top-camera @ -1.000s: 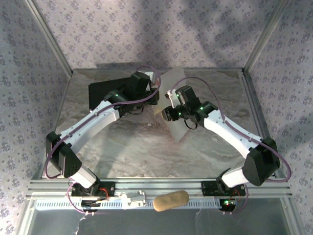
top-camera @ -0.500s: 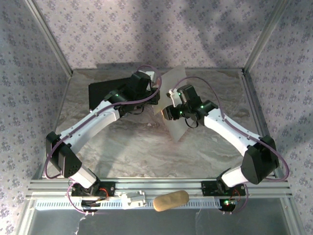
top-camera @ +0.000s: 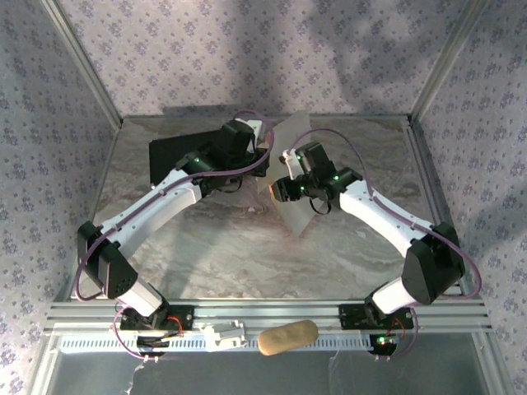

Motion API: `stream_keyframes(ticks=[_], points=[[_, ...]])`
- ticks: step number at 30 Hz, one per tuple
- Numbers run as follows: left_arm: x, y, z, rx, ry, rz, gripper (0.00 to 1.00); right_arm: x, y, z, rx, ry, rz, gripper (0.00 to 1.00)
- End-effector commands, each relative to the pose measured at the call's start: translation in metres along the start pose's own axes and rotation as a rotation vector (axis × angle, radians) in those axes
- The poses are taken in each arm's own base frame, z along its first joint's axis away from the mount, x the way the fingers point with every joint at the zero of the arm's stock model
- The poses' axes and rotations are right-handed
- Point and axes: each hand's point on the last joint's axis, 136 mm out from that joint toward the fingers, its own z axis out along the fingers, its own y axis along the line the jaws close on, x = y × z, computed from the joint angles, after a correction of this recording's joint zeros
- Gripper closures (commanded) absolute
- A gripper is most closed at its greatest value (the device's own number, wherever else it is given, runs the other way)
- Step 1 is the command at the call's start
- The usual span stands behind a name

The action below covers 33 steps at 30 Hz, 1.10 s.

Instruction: Fold the paper box

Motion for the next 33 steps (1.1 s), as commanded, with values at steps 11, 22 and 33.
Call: stream_keyframes(ticks=[11,22,33], points=[[0.024,-0.012,0.022,0.186,-0.050,0.336,1.00,-0.044,-0.049,-0.112,0.048,-0.331,0.644,0.35],[0.056,0.005,0.056,0.174,-0.060,0.453,1.00,-0.042,-0.081,-0.079,0.005,-0.330,1.317,0.33],[0.083,0.014,0.072,0.194,-0.064,0.496,1.00,-0.041,-0.097,-0.027,0.002,-0.238,1.435,0.36]])
